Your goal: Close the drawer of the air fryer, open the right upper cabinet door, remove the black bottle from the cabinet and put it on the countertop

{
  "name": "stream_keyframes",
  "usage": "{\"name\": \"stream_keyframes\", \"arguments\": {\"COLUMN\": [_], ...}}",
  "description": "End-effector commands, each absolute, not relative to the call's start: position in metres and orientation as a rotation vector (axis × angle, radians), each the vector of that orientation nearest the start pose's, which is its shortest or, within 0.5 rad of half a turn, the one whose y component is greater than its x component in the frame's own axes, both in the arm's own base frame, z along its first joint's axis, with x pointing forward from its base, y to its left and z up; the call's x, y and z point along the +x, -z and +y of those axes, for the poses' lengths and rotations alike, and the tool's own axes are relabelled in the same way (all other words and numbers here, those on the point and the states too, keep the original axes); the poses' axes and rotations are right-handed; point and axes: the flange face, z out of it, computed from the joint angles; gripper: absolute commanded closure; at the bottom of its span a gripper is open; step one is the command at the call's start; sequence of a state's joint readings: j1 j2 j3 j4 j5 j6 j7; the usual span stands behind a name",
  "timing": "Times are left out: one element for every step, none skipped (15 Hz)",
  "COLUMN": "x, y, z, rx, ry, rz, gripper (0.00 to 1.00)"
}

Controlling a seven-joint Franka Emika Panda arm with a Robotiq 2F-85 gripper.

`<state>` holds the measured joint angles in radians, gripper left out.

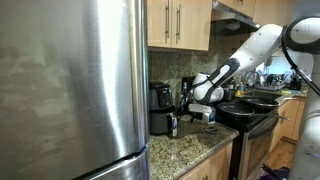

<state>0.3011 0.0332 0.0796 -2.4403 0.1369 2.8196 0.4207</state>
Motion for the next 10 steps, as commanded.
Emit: {"name": "stream_keyframes", "arguments": {"x": [0.510, 0.516, 0.522, 0.528, 0.534, 0.540, 0.547, 0.552, 0.557, 0.563], "y": [-0.311, -0.310, -0.309, -0.308, -0.308, -0.307, -0.310, -0.314, -0.319, -0.324], "z": [0.184, 0.183, 0.185, 0.186, 0.190, 0.194, 0.199, 0.204, 0.212, 0.218], "rx": [-2.901, -2.891, -2.871, -2.845, -2.809, -2.782, -2.744, -2.714, -2.676, -2.645], "ry": [0.565, 0.616, 0.671, 0.735, 0.787, 0.820, 0.882, 0.926, 0.972, 1.019], "rz": [0.277, 0.289, 0.297, 0.302, 0.303, 0.313, 0.298, 0.288, 0.268, 0.254], "gripper": [0.00, 0.00, 0.00, 0.00, 0.00, 0.00, 0.00, 0.00, 0.00, 0.00]}}
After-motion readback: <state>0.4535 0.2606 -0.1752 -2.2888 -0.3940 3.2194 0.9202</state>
